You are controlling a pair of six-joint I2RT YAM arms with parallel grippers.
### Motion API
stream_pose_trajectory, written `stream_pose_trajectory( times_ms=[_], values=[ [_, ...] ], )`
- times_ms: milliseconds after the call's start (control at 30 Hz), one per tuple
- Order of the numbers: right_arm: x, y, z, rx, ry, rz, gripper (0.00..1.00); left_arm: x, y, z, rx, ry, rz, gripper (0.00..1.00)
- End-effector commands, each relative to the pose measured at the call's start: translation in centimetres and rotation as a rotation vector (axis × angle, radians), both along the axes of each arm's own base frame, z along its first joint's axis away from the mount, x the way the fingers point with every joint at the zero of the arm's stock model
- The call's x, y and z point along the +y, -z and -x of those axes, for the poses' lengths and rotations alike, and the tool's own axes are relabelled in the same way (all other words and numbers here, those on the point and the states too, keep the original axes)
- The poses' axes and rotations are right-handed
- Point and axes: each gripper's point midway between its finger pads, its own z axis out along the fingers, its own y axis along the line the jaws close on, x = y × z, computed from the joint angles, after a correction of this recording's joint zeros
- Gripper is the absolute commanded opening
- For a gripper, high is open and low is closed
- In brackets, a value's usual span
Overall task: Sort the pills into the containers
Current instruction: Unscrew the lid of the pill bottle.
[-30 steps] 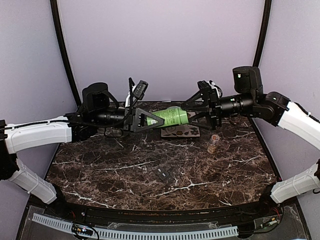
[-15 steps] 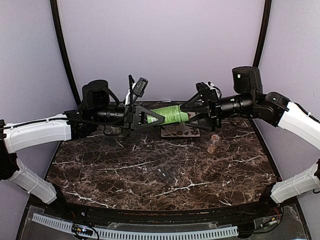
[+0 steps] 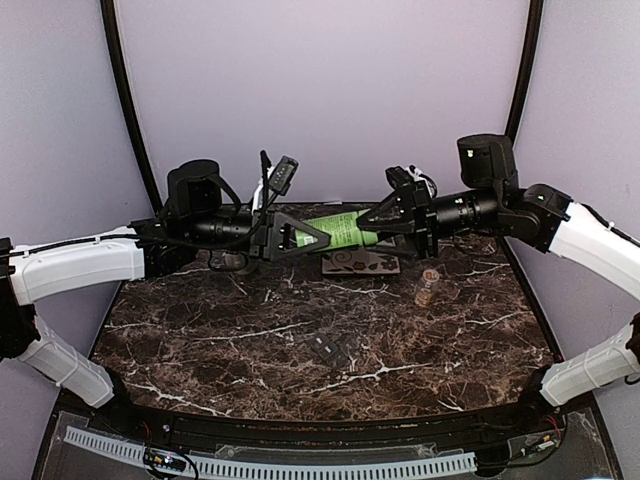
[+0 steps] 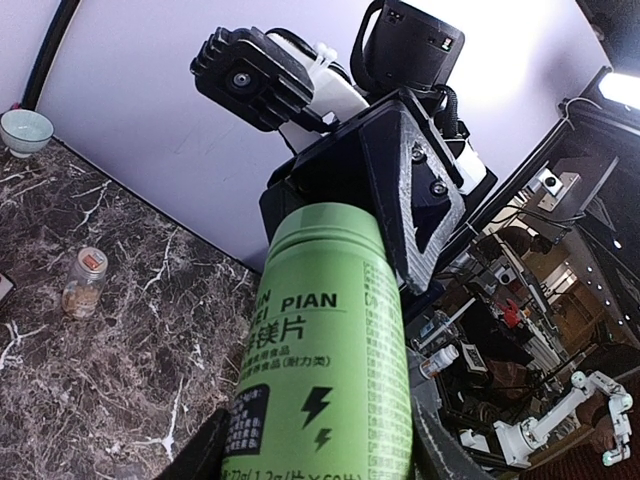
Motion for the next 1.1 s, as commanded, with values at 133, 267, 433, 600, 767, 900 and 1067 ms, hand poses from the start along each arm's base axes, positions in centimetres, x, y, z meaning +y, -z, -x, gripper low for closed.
stream_pose_trajectory(
  times_ms=[133, 267, 433, 600, 767, 900, 1067],
  values=[
    [0.0, -2.5, 0.6, -0.307, -0.098, -0.041, 0.23, 0.0, -2.6, 0.5, -0.003, 0.031, 0.08, 0.0],
    [-0.5, -2.9, 1.6, -0.505, -0.167, -0.064, 0.23, -0.1, -2.9, 0.8, 0.055, 0.063, 0.105, 0.0],
    [-1.3, -2.3, 1.5, -0.714, -0.192, -0.02, 0.23, -0.4, -3.0, 1.4, 0.139, 0.122, 0.125, 0.0],
    [-2.0, -1.8, 0.7, -0.85, -0.167, 0.032, 0.26, -0.3, -2.9, 1.8, 0.176, 0.151, 0.122, 0.0],
    [-2.3, -1.9, 0.3, -0.917, -0.147, 0.054, 0.29, -0.2, -2.7, 2.1, 0.191, 0.16, 0.109, 0.0],
    [-2.5, -1.9, 0.1, -0.945, -0.138, 0.074, 0.31, -0.1, -2.4, 2.2, 0.196, 0.163, 0.108, 0.0],
    [-2.3, -1.7, -0.1, -0.935, -0.139, 0.076, 0.35, -0.1, -2.2, 2.2, 0.198, 0.168, 0.114, 0.0]
  ],
)
